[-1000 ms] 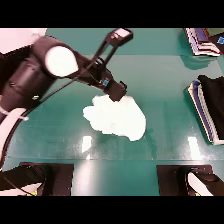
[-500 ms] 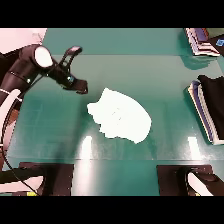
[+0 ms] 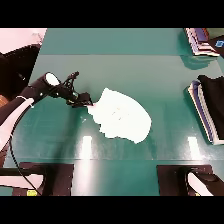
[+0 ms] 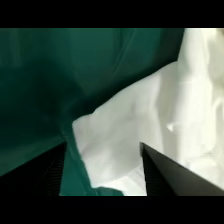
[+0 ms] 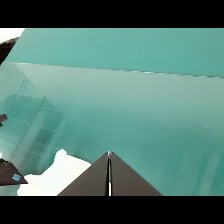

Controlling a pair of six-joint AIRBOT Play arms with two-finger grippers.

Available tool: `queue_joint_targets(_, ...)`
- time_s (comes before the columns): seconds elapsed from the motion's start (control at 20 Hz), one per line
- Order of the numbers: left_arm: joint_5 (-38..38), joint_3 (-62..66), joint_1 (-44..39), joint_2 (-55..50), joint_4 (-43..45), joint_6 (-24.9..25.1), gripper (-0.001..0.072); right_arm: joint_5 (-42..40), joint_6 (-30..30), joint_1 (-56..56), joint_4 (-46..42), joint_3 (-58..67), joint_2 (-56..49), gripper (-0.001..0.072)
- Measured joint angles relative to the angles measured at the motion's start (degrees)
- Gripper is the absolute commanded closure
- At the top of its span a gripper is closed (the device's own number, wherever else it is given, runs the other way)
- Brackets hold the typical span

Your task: Fold the shirts.

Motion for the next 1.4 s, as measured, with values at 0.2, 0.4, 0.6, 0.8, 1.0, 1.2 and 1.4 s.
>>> queue_joint_targets(0.2, 1.62, 0.2, -1.07, -1.14, -2.16, 0.42, 0.0676, 1.38, 0.0, 0.0, 0.0, -0.09, 0.0, 0.0695)
queue_joint_targets(0.4, -0.87, 5.2, 0.81, -1.2, -2.62, 0.85, 0.0677, 6.1, 2.54, 0.0, -1.95, -4.33, 0.02, 0.0695)
queue_joint_targets(0.6, -5.2, 12.02, 1.97, -1.2, -1.81, 2.12, 0.0677, 10.32, 5.99, 0.02, -4.5, -18.18, 0.09, 0.0338)
queue_joint_targets(0.8, -6.6, 14.91, 2.27, -1.2, -1.11, 2.91, 0.0677, 8.7, 8.0, 2.47, -2.84, -37.51, 0.09, 0.0263)
queue_joint_targets(1.0, -6.75, 15.69, 2.36, -1.2, -0.26, 3.1, 0.0677, 1.75, 9.01, 10.03, 4.83, -52.78, 0.09, 0.0266)
queue_joint_targets(1.2, -6.69, 15.93, 2.36, -1.2, -0.04, 3.23, 0.0677, -6.51, 12.31, 19.12, 10.05, -60.02, 0.11, 0.0276)
queue_joint_targets(1.4, -6.67, 15.96, 2.36, -1.2, 0.09, 3.26, 0.0677, -12.66, 15.5, 23.93, 11.98, -62.23, -0.81, 0.0285)
